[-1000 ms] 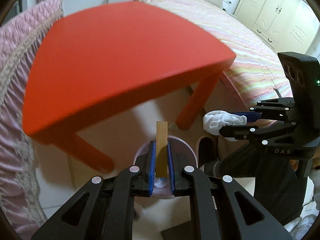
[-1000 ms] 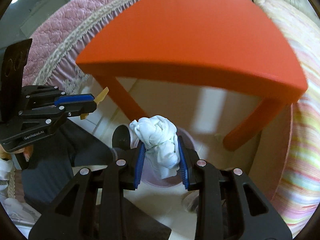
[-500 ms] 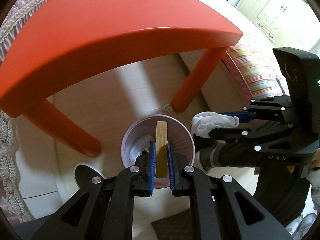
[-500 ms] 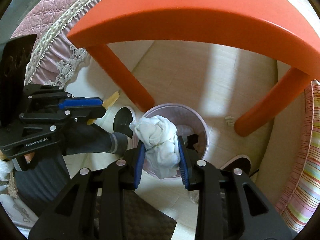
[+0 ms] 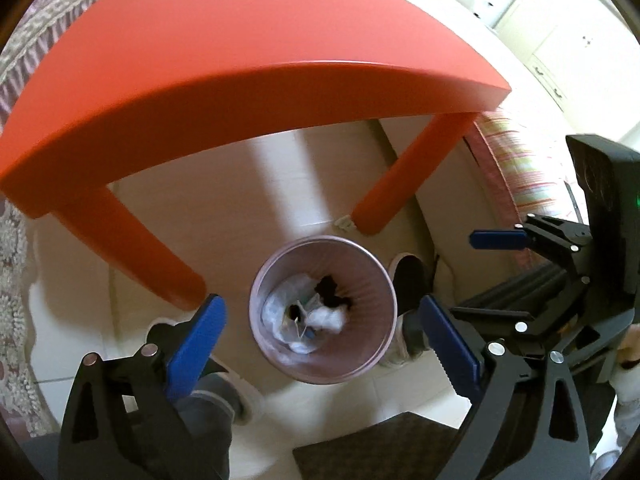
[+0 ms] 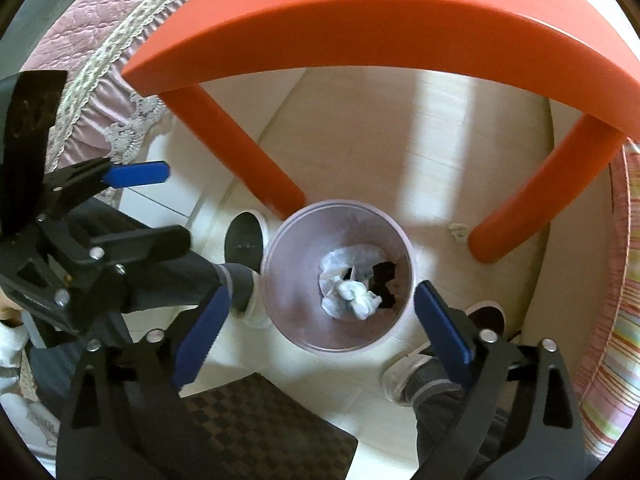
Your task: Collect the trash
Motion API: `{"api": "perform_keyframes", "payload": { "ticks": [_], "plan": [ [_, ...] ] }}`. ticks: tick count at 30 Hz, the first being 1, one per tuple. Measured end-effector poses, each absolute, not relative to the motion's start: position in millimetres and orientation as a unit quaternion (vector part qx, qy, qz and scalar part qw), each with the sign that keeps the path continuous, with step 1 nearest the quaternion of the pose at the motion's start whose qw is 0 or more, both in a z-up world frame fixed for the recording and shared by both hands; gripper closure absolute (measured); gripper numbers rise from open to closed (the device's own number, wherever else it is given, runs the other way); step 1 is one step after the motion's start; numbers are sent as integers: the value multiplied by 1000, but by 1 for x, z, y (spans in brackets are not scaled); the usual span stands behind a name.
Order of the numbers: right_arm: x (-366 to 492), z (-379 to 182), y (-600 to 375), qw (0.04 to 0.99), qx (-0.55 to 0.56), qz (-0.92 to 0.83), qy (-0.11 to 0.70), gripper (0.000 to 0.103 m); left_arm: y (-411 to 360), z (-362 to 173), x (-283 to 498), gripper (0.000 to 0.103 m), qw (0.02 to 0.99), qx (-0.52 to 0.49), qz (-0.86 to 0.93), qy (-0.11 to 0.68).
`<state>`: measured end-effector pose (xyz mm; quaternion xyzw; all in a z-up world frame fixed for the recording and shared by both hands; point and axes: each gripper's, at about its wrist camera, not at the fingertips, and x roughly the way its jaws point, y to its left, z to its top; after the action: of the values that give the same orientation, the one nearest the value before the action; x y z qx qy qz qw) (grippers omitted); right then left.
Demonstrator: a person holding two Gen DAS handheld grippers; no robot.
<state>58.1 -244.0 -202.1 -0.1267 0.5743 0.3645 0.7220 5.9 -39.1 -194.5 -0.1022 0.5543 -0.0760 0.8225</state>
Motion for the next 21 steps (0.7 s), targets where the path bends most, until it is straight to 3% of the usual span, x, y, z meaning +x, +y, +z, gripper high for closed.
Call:
{"api": "perform_keyframes", "payload": {
  "ticks": [13, 21],
  "plan": [
    [53, -189, -247, 744, -122, 345, 559, 3, -33, -184, -1, 8, 830, -115, -65, 543],
    [49, -147, -246, 771, -119, 334, 529, 3, -32, -152, -6, 8, 846, -111, -62, 518]
  ]
}}
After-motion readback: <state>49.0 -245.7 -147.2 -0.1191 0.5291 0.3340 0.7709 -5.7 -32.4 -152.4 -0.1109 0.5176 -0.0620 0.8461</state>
